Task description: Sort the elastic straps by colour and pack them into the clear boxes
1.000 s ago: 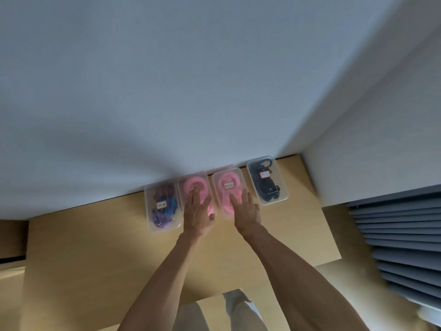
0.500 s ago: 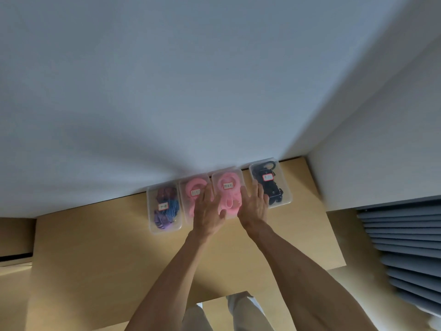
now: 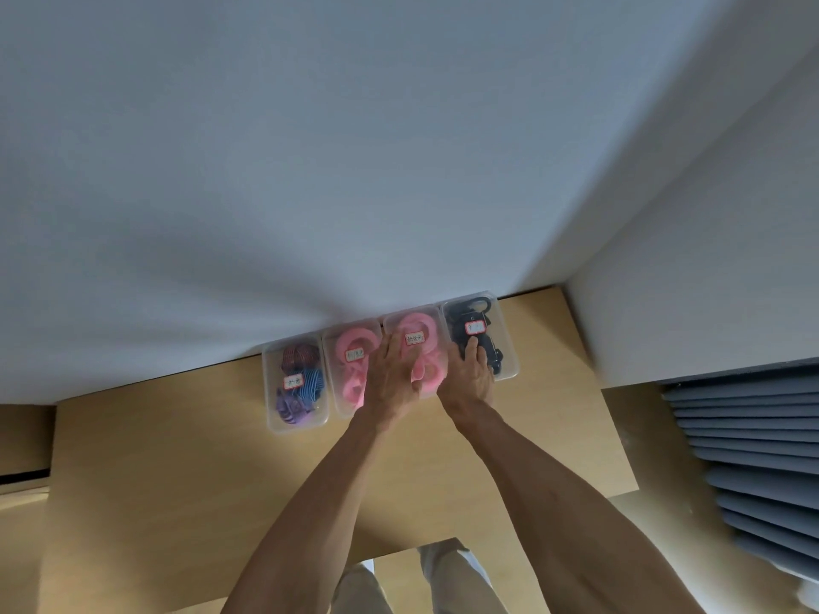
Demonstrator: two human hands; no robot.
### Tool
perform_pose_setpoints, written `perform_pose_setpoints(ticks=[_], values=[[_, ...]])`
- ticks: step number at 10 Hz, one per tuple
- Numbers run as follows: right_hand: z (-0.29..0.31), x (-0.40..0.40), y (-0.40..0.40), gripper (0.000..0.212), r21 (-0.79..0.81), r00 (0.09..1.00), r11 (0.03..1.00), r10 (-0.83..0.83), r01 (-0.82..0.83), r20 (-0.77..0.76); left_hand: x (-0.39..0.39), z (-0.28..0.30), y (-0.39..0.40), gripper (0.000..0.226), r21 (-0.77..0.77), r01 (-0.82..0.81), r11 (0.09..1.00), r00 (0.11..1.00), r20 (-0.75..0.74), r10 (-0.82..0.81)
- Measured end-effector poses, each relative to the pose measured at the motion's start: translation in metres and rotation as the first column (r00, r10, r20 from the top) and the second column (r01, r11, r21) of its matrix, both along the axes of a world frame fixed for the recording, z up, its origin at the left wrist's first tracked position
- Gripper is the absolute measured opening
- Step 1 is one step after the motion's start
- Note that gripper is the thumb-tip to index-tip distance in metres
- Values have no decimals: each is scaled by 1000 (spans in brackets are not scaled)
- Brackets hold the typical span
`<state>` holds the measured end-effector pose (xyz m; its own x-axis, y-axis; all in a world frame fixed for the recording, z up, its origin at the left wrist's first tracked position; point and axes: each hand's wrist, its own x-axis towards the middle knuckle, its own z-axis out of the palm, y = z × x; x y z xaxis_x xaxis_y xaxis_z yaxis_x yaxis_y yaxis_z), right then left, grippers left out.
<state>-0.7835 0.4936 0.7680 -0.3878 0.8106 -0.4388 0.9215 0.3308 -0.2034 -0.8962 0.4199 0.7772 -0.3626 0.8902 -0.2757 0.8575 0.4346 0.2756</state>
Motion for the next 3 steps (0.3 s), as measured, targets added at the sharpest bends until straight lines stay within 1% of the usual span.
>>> perform_pose_setpoints(ticks=[1, 2, 3], values=[[6, 0, 3, 47, 89, 996, 994, 59, -64, 61, -2, 4, 1, 46, 37, -29, 999, 1000, 8, 29], [17, -3, -2, 56, 141, 991, 982, 120, -128, 63, -1, 19, 0, 57, 80, -150, 985, 986, 82, 143], [30, -18, -11, 55, 173, 990, 975, 139, -139, 12, -10, 34, -4, 61, 95, -285, 954, 956, 100, 276]])
